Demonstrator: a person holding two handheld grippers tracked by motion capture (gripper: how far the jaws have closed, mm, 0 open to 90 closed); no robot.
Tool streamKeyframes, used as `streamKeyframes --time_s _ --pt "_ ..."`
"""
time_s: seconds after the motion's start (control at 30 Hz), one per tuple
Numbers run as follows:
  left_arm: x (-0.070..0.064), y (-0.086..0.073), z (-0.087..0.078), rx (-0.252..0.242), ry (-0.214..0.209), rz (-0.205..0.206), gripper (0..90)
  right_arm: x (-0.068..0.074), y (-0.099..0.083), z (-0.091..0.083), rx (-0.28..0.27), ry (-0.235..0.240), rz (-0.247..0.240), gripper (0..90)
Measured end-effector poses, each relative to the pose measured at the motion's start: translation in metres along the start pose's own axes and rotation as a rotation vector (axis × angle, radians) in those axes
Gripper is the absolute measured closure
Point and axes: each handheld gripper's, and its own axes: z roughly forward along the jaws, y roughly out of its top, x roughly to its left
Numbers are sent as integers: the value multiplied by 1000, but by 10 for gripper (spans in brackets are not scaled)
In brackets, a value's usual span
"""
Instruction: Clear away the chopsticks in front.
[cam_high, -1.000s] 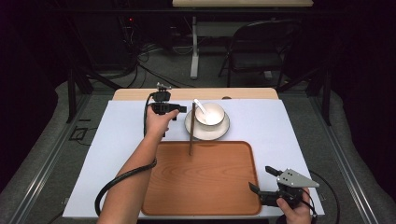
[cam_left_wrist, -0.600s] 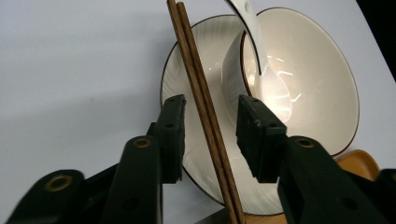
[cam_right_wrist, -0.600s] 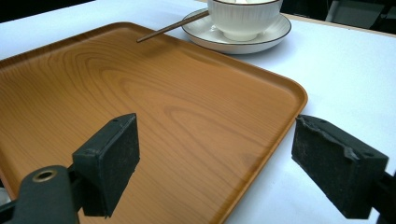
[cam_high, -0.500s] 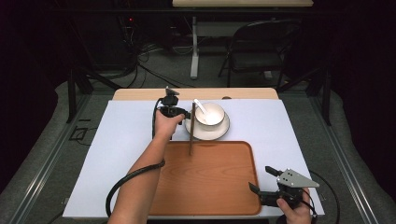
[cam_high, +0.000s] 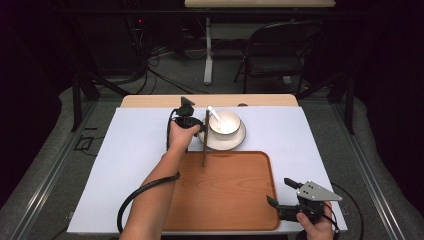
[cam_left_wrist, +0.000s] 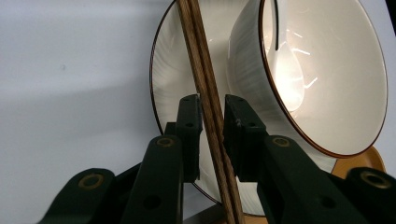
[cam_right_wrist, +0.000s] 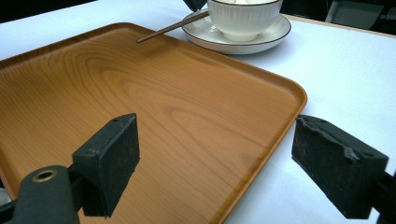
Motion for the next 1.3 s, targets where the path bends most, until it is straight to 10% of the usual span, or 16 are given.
streamKeyframes --time_s 1.3 --pt "4 9 -2 98 39 -169 850 0 0 0 -5 2 -4 148"
